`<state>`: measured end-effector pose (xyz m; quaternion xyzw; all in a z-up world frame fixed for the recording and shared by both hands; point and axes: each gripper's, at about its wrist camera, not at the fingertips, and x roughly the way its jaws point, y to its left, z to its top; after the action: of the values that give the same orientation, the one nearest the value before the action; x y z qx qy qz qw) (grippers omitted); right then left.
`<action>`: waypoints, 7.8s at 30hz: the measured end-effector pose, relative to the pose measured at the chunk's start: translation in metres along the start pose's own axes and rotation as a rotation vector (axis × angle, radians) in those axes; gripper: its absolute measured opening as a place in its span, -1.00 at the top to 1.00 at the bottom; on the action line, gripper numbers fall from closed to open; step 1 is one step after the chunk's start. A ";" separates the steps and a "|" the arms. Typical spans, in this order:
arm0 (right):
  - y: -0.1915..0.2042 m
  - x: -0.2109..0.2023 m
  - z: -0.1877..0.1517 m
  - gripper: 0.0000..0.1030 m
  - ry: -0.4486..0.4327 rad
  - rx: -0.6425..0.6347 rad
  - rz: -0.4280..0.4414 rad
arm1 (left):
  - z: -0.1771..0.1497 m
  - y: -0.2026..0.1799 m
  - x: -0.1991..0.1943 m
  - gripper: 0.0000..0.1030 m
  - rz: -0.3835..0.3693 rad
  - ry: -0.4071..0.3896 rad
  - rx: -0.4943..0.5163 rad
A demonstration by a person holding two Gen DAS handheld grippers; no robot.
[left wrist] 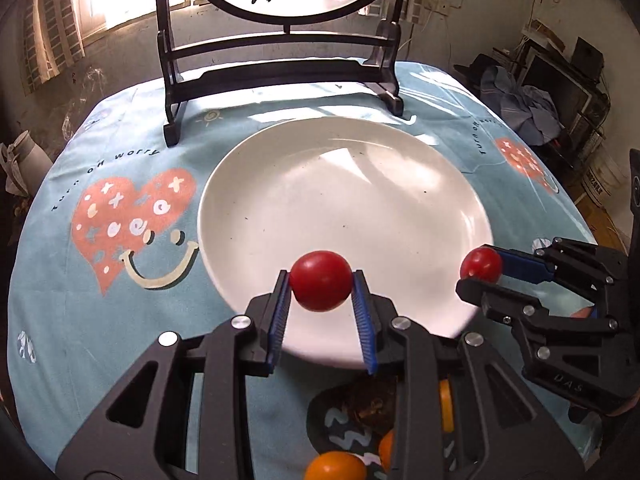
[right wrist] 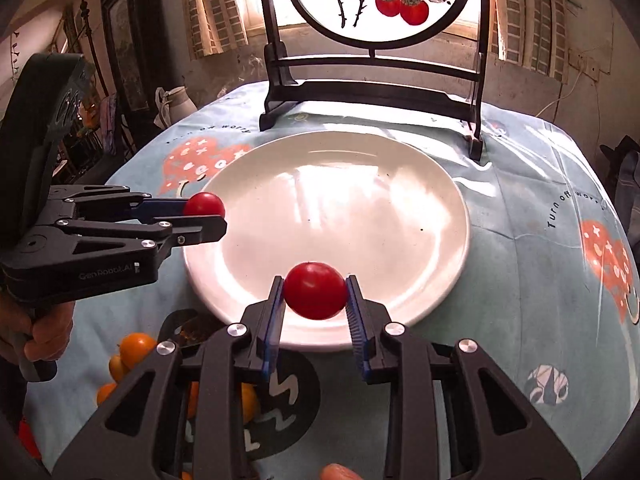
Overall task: Organize fruits
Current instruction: 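Carry both red tomatoes onto the white plate and open both grippers, then grasp the small yellow tomato with the right gripper, then grasp the yellow pear-like fruit with the left gripper while the right gripper holds its tomato, then lower both held fruits onto the white plate and open both grippers, then grasp a red tomato with the left gripper while the right gripper grasps a large yellow-green tomato, then place both held tomatoes on the white plate and open both grippers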
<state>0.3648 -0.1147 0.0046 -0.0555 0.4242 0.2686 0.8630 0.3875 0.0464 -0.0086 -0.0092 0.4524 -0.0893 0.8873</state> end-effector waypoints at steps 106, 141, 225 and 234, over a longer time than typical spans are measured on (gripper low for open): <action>0.044 -0.132 -0.192 0.45 -0.009 0.094 0.160 | -0.196 -0.086 -0.119 0.24 -0.261 -0.084 0.516; 0.005 -0.049 -0.029 -0.12 -0.121 0.055 0.134 | -0.032 0.025 -0.054 -0.71 -0.008 -0.152 -0.006; -0.001 -0.084 -0.056 0.21 -0.267 0.129 0.144 | -0.074 -0.027 -0.096 0.43 -0.178 -0.186 0.136; -0.046 -0.011 -0.014 0.21 -0.178 0.229 0.072 | -0.001 -0.027 -0.009 0.43 -0.092 -0.102 0.044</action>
<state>0.3731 -0.1631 -0.0022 0.0824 0.3755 0.2531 0.8878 0.3770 0.0216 0.0004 -0.0150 0.4037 -0.1394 0.9041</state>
